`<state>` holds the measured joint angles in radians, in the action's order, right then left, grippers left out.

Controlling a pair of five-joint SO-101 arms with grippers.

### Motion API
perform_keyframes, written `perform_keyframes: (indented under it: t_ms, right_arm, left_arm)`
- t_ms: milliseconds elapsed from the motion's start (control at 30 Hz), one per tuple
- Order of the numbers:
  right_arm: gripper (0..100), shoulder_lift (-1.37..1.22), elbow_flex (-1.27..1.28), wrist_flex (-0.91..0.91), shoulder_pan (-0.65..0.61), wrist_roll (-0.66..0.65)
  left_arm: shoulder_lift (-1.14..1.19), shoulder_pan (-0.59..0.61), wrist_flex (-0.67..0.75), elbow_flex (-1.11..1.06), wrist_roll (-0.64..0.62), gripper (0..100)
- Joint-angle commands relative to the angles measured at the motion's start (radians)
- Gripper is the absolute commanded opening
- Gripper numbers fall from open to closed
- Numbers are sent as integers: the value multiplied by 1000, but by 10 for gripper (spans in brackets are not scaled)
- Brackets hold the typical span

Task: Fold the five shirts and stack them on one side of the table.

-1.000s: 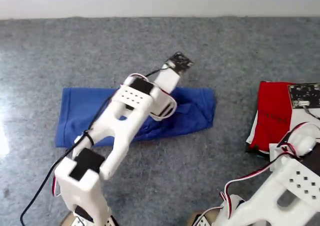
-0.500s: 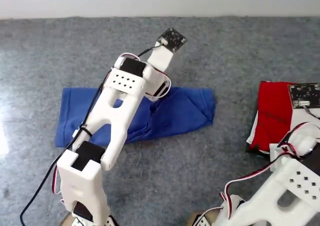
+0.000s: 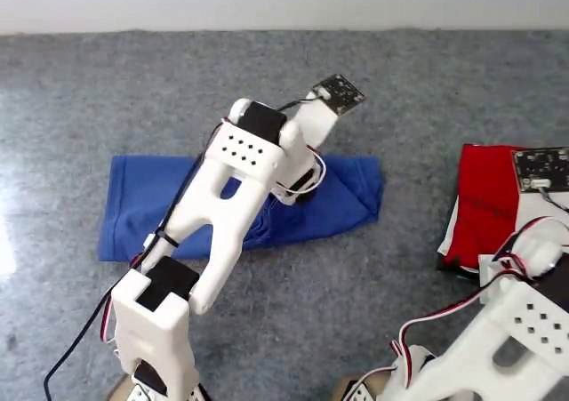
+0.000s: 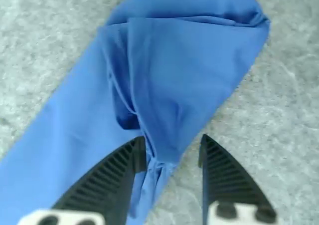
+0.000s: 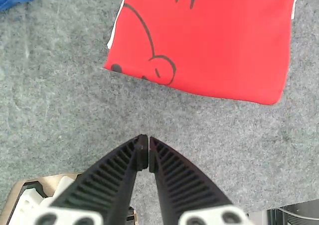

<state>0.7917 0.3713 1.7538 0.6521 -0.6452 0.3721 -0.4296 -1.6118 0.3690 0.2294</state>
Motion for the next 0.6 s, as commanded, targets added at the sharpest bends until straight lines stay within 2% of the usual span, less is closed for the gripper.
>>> perform_keyframes:
  t_ms: [0,167,567]
  right_arm:
    - [9,18,0,39,13,-9]
    - [9,18,0,39,13,-9]
    - [9,18,2,39,13,-63]
  left_arm:
    - [12,64,44,5,6,176]
    - [29,132,117,7,6,176]
    - [146,172,121,5,3,176]
